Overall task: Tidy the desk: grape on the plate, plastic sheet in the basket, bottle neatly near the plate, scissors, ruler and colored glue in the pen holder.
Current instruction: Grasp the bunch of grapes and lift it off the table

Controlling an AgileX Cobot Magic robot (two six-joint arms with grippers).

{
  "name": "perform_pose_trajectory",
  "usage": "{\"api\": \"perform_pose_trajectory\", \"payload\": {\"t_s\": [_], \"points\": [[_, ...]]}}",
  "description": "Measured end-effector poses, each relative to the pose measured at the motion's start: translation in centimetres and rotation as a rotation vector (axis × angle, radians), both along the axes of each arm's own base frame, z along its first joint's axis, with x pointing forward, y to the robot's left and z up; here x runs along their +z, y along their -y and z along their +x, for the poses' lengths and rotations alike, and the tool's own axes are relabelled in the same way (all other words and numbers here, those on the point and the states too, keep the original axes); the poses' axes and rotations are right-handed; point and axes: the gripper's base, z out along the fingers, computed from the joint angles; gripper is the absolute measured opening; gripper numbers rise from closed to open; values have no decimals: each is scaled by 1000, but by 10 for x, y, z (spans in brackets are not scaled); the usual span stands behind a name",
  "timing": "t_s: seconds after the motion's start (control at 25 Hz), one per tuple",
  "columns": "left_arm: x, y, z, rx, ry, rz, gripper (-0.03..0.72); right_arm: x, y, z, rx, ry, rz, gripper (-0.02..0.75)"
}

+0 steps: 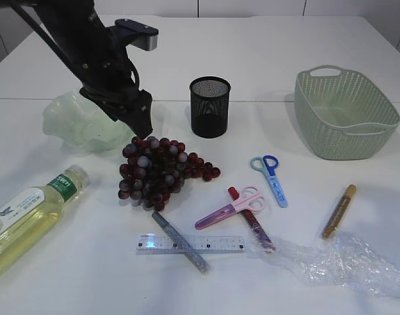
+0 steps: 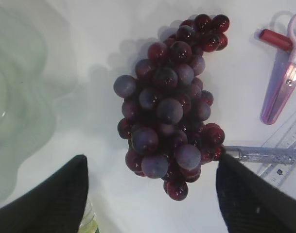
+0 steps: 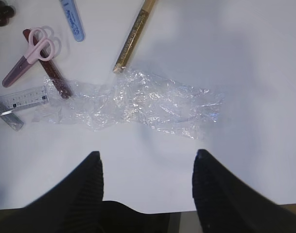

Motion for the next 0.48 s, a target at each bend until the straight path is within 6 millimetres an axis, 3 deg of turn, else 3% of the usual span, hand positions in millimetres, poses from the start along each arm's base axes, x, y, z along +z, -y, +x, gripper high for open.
{"api": "perform_pose_trajectory", "payload": {"t_s": [0.48], "points": [[-53, 8, 16, 11, -81, 13, 594, 0, 0, 0, 1, 0, -1, 442]]}}
